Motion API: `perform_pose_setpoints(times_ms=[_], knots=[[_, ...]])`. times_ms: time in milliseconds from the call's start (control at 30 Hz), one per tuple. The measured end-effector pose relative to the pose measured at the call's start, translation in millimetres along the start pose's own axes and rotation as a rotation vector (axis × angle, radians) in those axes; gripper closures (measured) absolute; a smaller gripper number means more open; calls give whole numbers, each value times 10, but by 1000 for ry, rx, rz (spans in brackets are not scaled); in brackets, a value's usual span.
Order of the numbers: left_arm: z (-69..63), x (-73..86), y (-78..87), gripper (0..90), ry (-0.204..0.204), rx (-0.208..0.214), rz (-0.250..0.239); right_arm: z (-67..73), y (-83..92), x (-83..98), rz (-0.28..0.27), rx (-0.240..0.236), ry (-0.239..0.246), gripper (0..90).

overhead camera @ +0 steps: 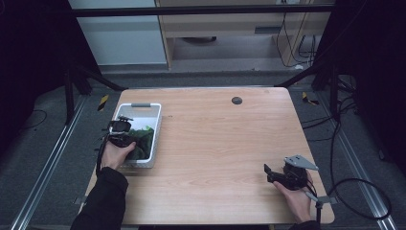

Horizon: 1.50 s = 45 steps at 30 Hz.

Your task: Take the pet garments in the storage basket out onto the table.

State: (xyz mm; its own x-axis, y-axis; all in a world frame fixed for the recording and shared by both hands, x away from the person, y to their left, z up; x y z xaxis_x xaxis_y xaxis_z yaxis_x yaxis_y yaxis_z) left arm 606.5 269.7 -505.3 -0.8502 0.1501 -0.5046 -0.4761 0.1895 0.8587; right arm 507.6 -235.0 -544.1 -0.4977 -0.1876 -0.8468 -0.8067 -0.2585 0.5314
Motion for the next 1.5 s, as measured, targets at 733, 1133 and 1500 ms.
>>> perform_pose_setpoints(times_ms=[733, 1133, 1500], knots=[[-19, -153, 706, 751, -100, -5, -126, -18, 9, -3, -1, 4, -5, 126], [-38, -240, 1107, 751, -137, 4, -185, -19, 13, -6, -3, 5, -6, 124], [-187, -268, 1408, 750, -200, 33, -222, -26, 17, -10, -7, 9, -7, 122]])
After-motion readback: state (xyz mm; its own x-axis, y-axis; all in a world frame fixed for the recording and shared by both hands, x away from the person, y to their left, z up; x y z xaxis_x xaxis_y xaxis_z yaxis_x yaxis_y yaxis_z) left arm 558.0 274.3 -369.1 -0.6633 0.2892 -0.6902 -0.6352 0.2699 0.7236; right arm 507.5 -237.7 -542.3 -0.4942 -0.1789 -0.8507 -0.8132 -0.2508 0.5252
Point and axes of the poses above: each handheld gripper's, and its own axes: y roughly backward along the jaws, x roughly out of its underside, z roughly to its left, the point moved 9 cm from there along -y, roughly forward along the jaws, and after that the axes turned 4 degrees about y, right-handed, at the moved point
